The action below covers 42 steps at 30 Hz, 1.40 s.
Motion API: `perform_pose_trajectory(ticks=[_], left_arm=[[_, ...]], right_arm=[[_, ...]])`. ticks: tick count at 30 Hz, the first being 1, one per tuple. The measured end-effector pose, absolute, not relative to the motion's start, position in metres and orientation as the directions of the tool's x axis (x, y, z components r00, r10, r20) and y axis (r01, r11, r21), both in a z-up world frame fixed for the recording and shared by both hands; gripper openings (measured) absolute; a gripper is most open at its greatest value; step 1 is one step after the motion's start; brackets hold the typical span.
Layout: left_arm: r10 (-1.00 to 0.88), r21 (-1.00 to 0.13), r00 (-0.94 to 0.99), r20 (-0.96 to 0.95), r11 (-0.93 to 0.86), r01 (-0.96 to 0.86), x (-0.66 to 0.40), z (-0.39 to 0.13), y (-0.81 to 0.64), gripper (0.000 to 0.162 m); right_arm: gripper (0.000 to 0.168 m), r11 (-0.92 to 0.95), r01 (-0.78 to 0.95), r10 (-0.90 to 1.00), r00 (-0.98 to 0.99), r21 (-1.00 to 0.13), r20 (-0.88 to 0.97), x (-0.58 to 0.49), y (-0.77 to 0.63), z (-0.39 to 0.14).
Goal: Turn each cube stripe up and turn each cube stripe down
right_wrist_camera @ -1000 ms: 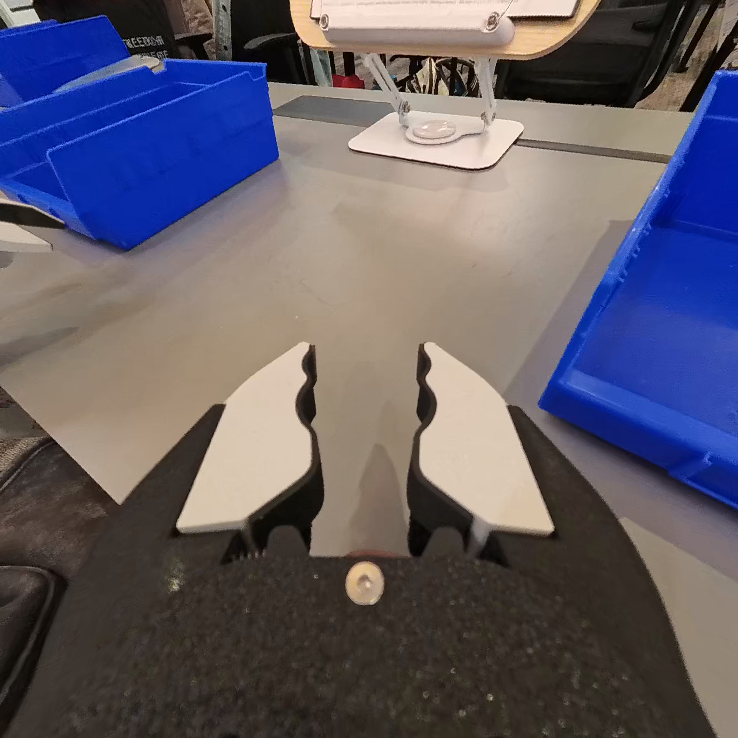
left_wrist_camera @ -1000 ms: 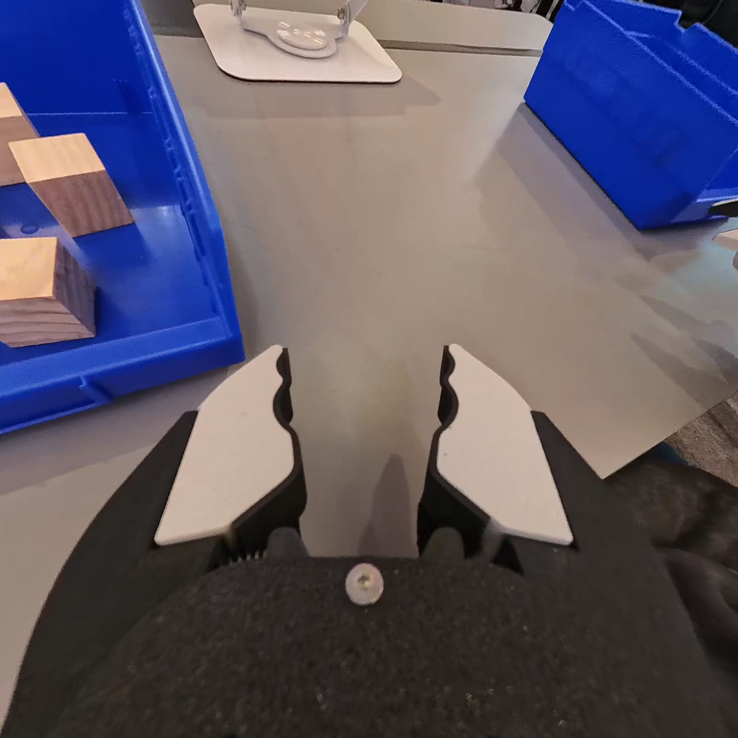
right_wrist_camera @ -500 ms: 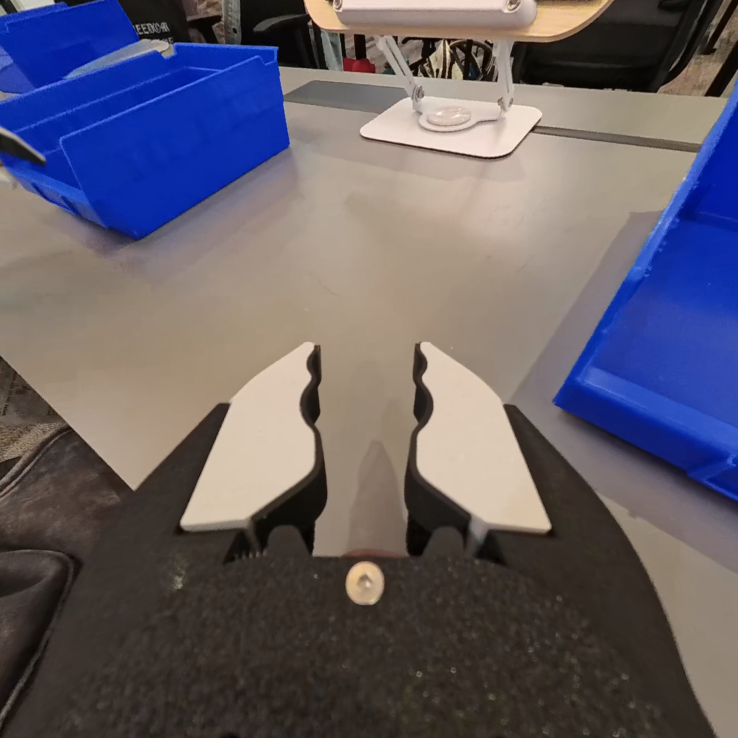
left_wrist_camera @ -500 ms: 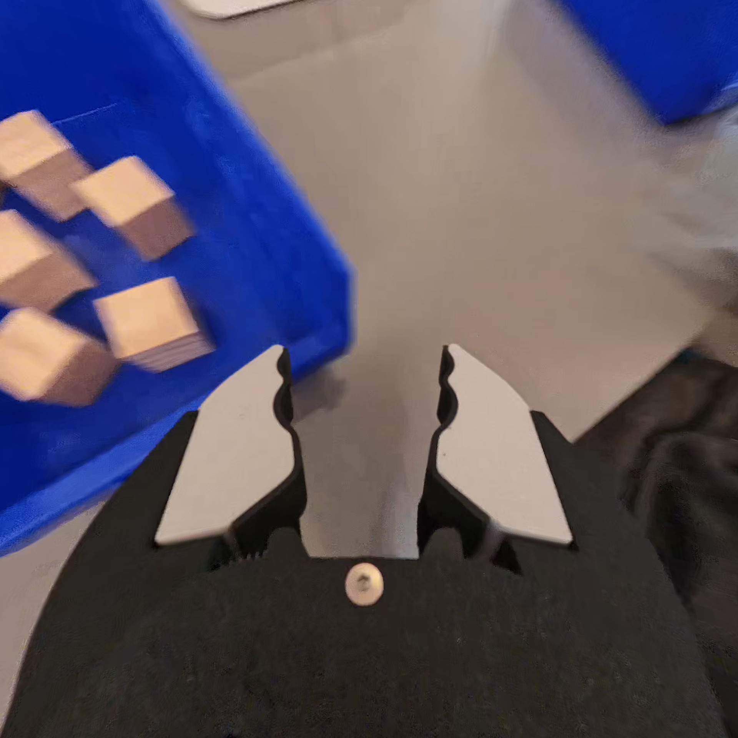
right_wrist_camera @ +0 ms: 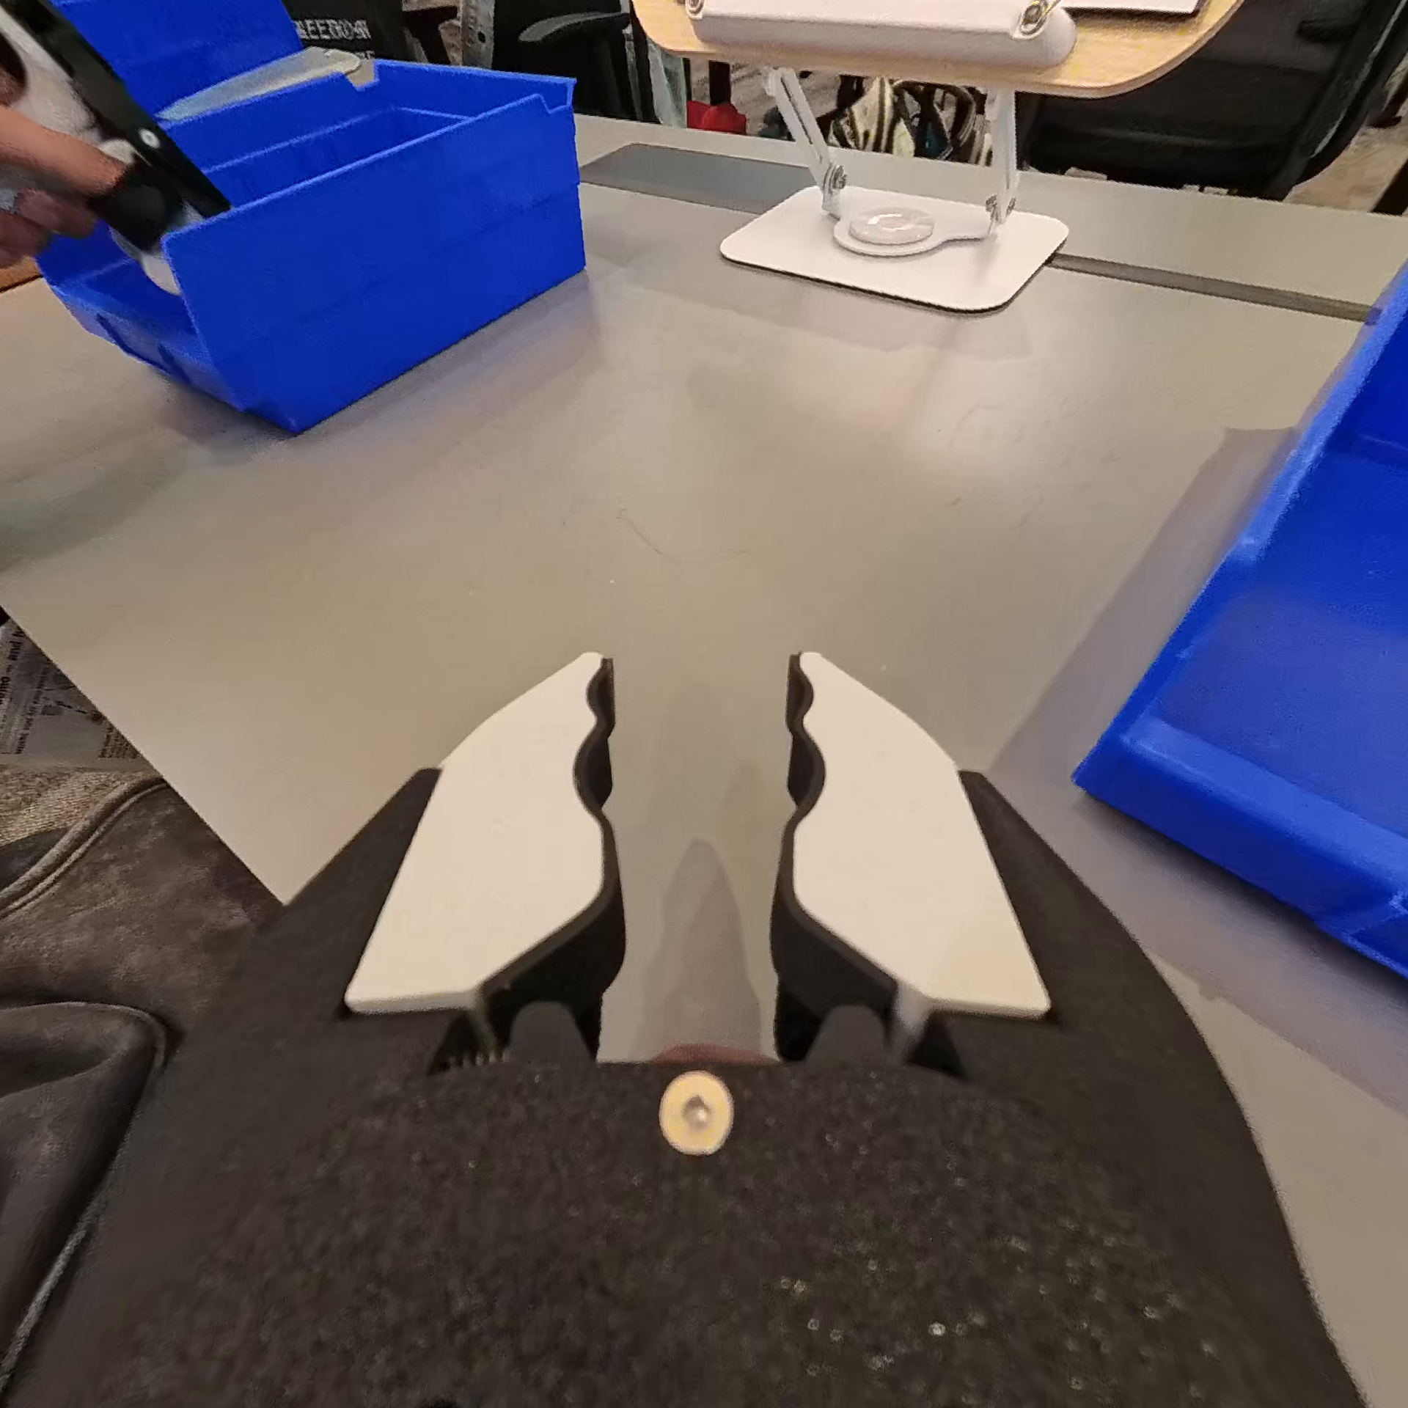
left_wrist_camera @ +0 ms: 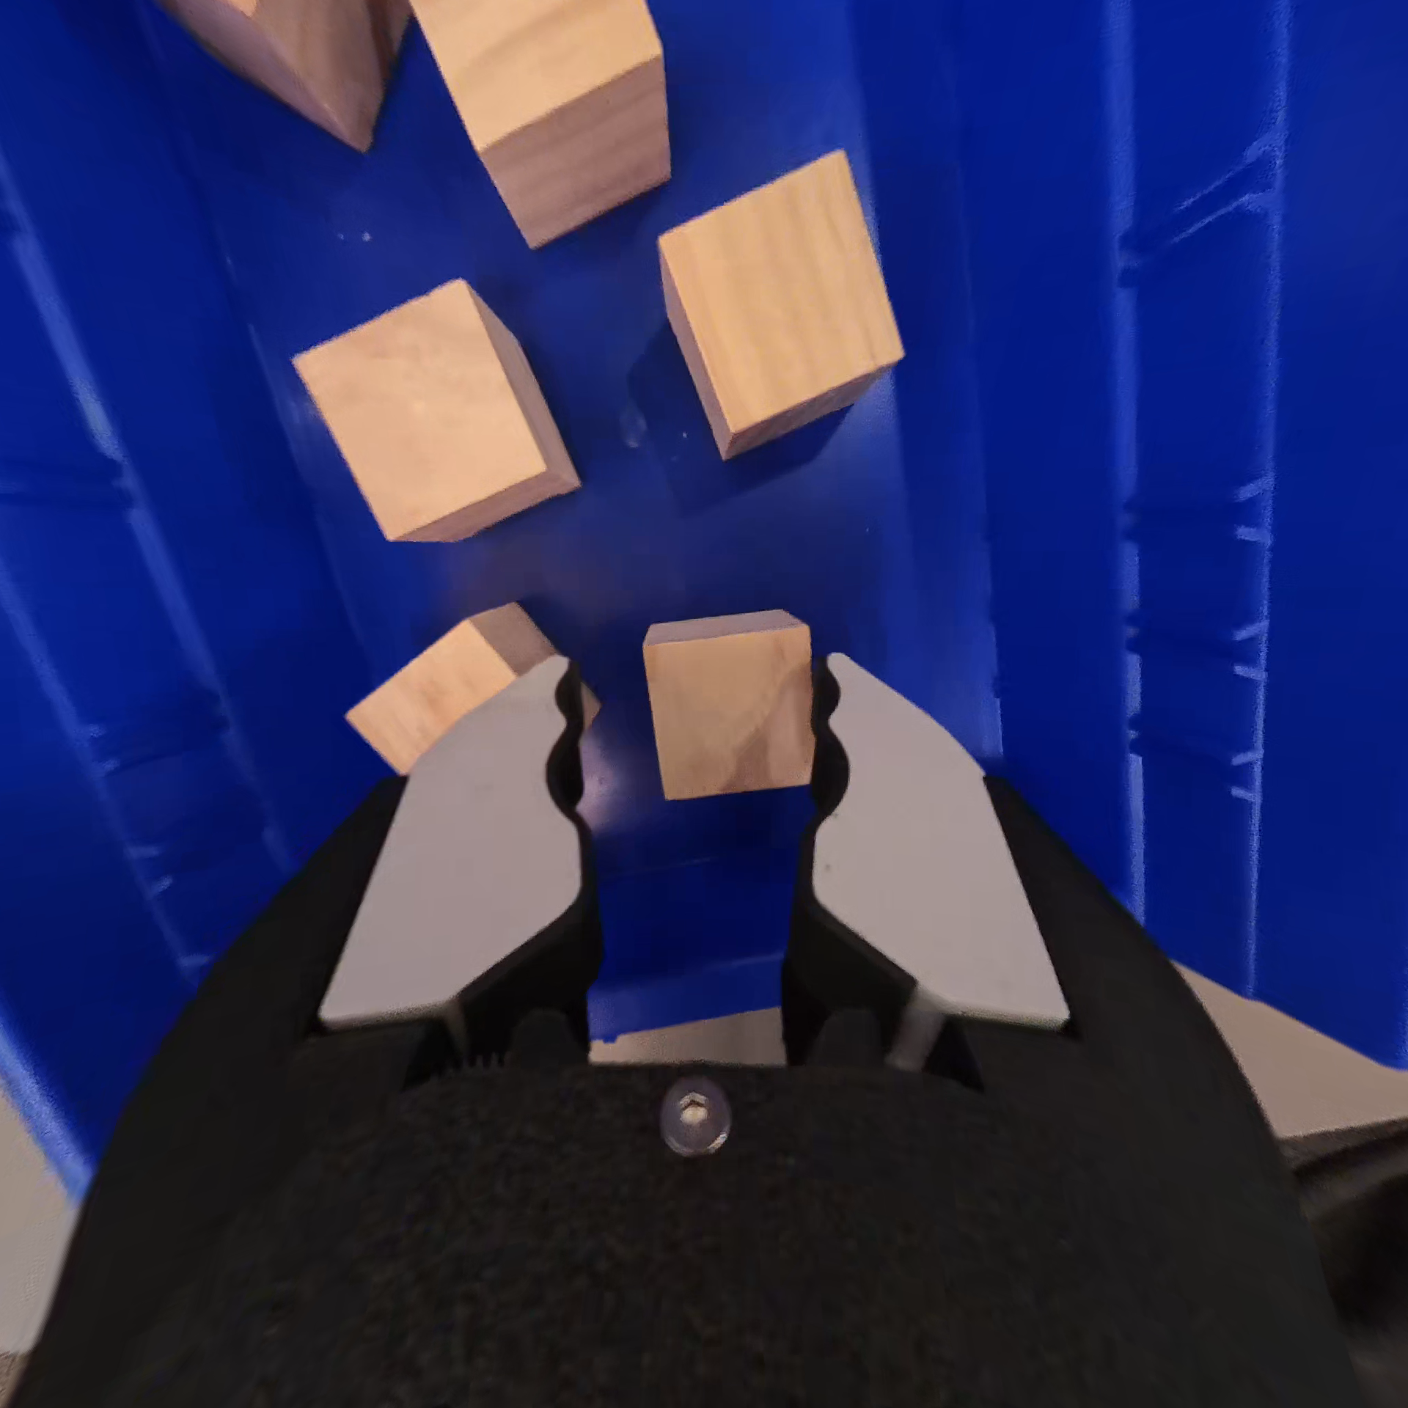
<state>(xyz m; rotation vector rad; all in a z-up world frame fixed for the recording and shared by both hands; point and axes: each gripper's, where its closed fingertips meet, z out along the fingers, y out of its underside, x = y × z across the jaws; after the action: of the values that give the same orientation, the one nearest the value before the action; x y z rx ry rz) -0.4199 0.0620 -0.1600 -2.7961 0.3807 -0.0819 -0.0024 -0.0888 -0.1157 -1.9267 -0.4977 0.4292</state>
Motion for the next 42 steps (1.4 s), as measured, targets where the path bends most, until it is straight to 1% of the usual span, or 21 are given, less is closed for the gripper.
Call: perform_pose_trajectory(ticks=[2, 3, 4, 7, 9, 11, 14, 16, 18, 20, 21, 22, 24, 26, 27, 29, 32, 36, 39, 40, 42], left_arm=[[-0.27, -0.259, 0.961, 0.055, -0.934, -0.247, -0.416, -0.172, 0.056, 0.053], [-0.274, -0.219, 0.959, 0.076, -0.943, -0.252, -0.413, -0.179, 0.051, 0.045], [-0.28, -0.201, 0.958, 0.067, -0.944, -0.262, -0.414, -0.183, 0.049, 0.045], [-0.261, -0.236, 0.964, 0.049, -0.941, -0.243, -0.419, -0.178, 0.056, 0.045], [-0.268, -0.274, 0.961, 0.068, -0.931, -0.24, -0.42, -0.166, 0.059, 0.045], [-0.28, -0.337, 0.956, 0.092, -0.912, -0.235, -0.421, -0.147, 0.063, 0.045], [-0.323, -0.484, 0.93, 0.174, -0.851, -0.205, -0.415, -0.108, 0.071, 0.044], [-0.369, -0.571, 0.879, 0.301, -0.808, -0.144, -0.402, -0.085, 0.072, 0.044], [-0.474, -0.656, 0.754, 0.454, -0.751, -0.078, -0.375, -0.061, 0.071, 0.044], [-0.58, -0.697, 0.56, 0.592, -0.717, -0.007, -0.339, -0.036, 0.061, 0.044], [-0.633, -0.719, 0.455, 0.626, -0.694, 0.024, -0.32, -0.022, 0.055, 0.044], [-0.68, -0.739, 0.347, 0.645, -0.672, 0.056, -0.301, -0.009, 0.048, 0.044], [-0.759, -0.77, 0.132, 0.638, -0.63, 0.098, -0.262, 0.014, 0.027, 0.044], [-0.81, -0.803, 0.004, 0.587, -0.581, 0.13, -0.227, 0.026, 0.009, 0.044], [-0.825, -0.813, -0.046, 0.563, -0.564, 0.145, -0.211, 0.029, 0.001, 0.044], [-0.828, -0.811, -0.105, 0.552, -0.561, 0.167, -0.184, 0.03, -0.01, 0.044], [-0.823, -0.814, -0.125, 0.555, -0.568, 0.124, -0.154, 0.017, -0.024, 0.044], [-0.835, -0.832, -0.089, 0.543, -0.549, 0.073, -0.136, 0.002, -0.032, 0.044], [-0.822, -0.823, -0.095, 0.561, -0.567, 0.045, -0.129, -0.006, -0.036, 0.044], [-0.819, -0.821, -0.094, 0.566, -0.571, 0.031, -0.126, -0.01, -0.038, 0.044], [-0.808, -0.809, -0.092, 0.582, -0.586, 0.038, -0.122, -0.013, -0.037, 0.044]], right_arm=[[0.043, -0.369, 0.143, 0.532, 0.843, -0.918, -0.083, -0.003, -0.09, -0.116], [0.043, -0.372, 0.141, 0.535, 0.84, -0.918, -0.088, -0.003, -0.09, -0.116], [0.043, -0.373, 0.14, 0.538, 0.838, -0.917, -0.091, -0.003, -0.09, -0.116], [0.042, -0.374, 0.14, 0.541, 0.836, -0.917, -0.093, -0.002, -0.091, -0.116], [0.042, -0.373, 0.138, 0.536, 0.839, -0.918, -0.091, 0.0, -0.091, -0.116], [0.042, -0.377, 0.134, 0.531, 0.842, -0.916, -0.095, 0.001, -0.09, -0.117], [0.042, -0.394, 0.13, 0.523, 0.846, -0.91, -0.106, 0.004, -0.086, -0.123], [0.042, -0.409, 0.112, 0.522, 0.843, -0.905, -0.131, 0.004, -0.083, -0.127], [0.041, -0.428, 0.069, 0.525, 0.831, -0.901, -0.185, 0.001, -0.078, -0.129], [0.041, -0.467, -0.017, 0.568, 0.761, -0.884, -0.315, -0.015, -0.073, -0.123], [0.041, -0.497, -0.07, 0.588, 0.705, -0.865, -0.395, -0.025, -0.071, -0.116], [0.043, -0.524, -0.125, 0.612, 0.633, -0.843, -0.474, -0.037, -0.068, -0.105], [0.046, -0.568, -0.215, 0.681, 0.418, -0.794, -0.601, -0.068, -0.068, -0.073], [0.051, -0.627, -0.261, 0.707, 0.204, -0.734, -0.677, -0.096, -0.067, -0.042], [0.053, -0.652, -0.257, 0.71, 0.123, -0.714, -0.693, -0.109, -0.066, -0.031], [0.054, -0.665, -0.231, 0.719, 0.06, -0.71, -0.693, -0.133, -0.061, -0.022], [0.06, -0.622, -0.252, 0.752, 0.069, -0.741, -0.655, -0.155, -0.05, -0.018], [0.059, -0.593, -0.309, 0.763, 0.08, -0.744, -0.641, -0.159, -0.043, -0.017], [0.054, -0.578, -0.308, 0.767, 0.111, -0.756, -0.631, -0.155, -0.039, -0.02], [0.047, -0.575, -0.304, 0.77, 0.114, -0.759, -0.628, -0.154, -0.039, -0.022], [0.045, -0.572, -0.307, 0.77, 0.12, -0.761, -0.627, -0.151, -0.038, -0.025]])
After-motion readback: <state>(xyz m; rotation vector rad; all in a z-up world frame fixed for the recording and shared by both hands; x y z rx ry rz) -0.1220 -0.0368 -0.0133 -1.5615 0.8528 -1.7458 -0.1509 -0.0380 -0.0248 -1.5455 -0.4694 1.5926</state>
